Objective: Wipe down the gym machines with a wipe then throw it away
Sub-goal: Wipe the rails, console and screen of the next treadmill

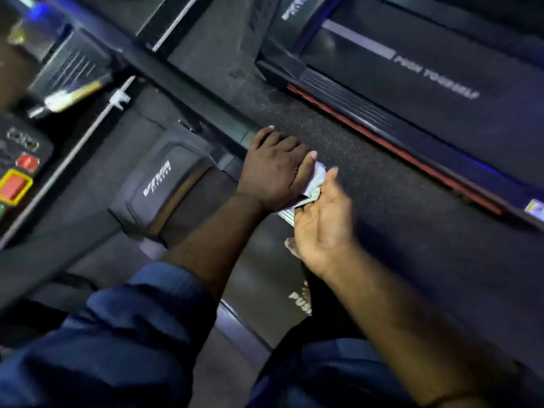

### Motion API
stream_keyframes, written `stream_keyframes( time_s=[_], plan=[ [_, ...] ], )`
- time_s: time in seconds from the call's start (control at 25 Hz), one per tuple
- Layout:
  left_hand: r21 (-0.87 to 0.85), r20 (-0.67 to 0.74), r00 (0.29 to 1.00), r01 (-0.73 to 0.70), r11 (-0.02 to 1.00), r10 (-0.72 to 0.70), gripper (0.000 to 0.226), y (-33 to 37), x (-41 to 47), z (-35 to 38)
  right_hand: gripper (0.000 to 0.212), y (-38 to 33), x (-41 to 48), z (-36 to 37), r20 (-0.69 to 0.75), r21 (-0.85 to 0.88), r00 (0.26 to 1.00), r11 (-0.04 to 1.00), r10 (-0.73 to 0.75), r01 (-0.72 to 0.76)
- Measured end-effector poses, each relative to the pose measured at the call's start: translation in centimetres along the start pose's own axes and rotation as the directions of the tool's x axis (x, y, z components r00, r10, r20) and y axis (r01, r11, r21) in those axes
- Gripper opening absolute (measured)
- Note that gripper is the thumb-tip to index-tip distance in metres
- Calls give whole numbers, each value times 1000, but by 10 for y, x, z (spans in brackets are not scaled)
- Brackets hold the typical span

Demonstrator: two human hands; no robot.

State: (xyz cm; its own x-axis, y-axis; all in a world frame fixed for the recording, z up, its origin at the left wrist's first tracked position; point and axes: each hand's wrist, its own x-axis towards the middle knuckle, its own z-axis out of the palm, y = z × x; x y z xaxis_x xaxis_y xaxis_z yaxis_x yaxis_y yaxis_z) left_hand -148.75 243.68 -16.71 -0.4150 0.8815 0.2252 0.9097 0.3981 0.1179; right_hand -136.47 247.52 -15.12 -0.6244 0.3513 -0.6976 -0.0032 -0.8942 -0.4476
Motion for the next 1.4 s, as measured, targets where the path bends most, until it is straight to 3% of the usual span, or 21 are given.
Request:
stream_keyframes(
  time_s=[0.2,0.32,0.44,0.52,0.64,0.84,0.96,1.12,1.24,1.32,1.4],
  plan=[
    [21,-48,996,73,997,-72,35,1,-4,1,99,-49,-5,-1,193,214,973,962,127,-168],
    [-61,56,993,112,992,-109,41,-2,-1,-1,115,-52,14,-5,210,231,947,928,245,-292],
    [17,107,993,56,998,-58,27,-11,-4,-4,105,-47,23,-4,218,239,944,924,247,-297],
    [-33,170,980,109,993,-102,38,-11,-2,-7,99,-42,27,2,179,220,958,940,223,-260],
    [-74,222,964,166,983,-146,53,-2,3,-14,101,-38,50,2,71,168,945,930,319,-327],
    [20,218,968,124,992,-126,51,-5,1,-13,102,-44,51,-19,223,177,918,912,329,-370],
    [19,217,969,117,993,-119,48,-2,1,-15,96,-60,65,-9,126,5,903,910,410,-414],
    [-26,218,968,136,990,-127,47,-9,1,-20,104,-85,58,0,170,-307,869,863,465,-401],
    [-151,307,946,161,975,-108,54,-13,6,-21,101,-97,74,22,31,-607,884,711,467,-355],
    [-320,272,954,216,922,-129,54,-30,6,-27,95,-96,102,51,-45,-756,921,590,386,-284],
    [-393,192,947,316,863,-259,53,-60,2,-31,103,-94,142,69,-79,-848,917,457,392,-269]
  ],
)
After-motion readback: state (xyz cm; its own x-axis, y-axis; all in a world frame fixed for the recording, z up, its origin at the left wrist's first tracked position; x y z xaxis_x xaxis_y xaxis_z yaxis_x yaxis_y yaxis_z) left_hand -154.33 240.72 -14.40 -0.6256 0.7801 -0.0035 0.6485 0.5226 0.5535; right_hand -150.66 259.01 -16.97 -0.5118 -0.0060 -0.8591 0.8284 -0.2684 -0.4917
